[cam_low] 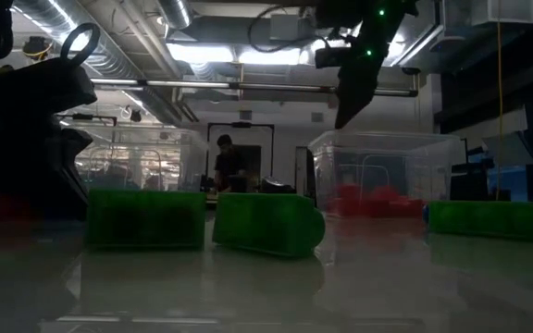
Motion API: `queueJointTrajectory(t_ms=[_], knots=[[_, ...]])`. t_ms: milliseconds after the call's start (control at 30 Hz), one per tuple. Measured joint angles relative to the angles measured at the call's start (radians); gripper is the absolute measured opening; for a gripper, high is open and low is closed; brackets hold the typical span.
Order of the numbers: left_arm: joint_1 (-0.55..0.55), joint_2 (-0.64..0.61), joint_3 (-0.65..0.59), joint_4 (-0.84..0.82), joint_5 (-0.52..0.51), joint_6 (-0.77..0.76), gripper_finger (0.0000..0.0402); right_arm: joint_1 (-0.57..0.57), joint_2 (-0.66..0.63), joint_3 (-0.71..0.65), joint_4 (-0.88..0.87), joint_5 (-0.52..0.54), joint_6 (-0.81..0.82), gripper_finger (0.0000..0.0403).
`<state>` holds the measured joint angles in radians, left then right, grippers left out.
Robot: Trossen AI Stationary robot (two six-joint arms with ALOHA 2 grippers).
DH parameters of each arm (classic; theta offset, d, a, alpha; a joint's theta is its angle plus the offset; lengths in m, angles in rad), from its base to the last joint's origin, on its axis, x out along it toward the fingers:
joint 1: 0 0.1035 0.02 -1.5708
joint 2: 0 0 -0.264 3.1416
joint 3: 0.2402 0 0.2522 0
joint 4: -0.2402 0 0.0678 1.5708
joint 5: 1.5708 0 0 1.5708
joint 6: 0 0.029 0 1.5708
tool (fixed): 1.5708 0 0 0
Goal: Sort blocks
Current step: Put the red game piece into the top right transparent bin
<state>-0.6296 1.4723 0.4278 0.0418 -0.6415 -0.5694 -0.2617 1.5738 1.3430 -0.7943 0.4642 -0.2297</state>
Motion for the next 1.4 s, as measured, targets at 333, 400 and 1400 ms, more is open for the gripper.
queueJointTrajectory(t_ms=[333,400,1400], knots=[[0.000,0.000,0.000,0.017,0.000,0.000,0.0000,0.286,0.024,-0.002,0.263,-0.110,-0.069,0.0321],[0.000,0.000,0.000,0.039,0.001,0.007,0.0000,0.338,0.046,-0.012,0.369,-0.154,-0.089,0.0321],[-0.020,0.009,0.000,0.311,0.145,0.212,0.0000,0.471,0.553,-0.062,1.071,-0.554,0.042,0.0321]])
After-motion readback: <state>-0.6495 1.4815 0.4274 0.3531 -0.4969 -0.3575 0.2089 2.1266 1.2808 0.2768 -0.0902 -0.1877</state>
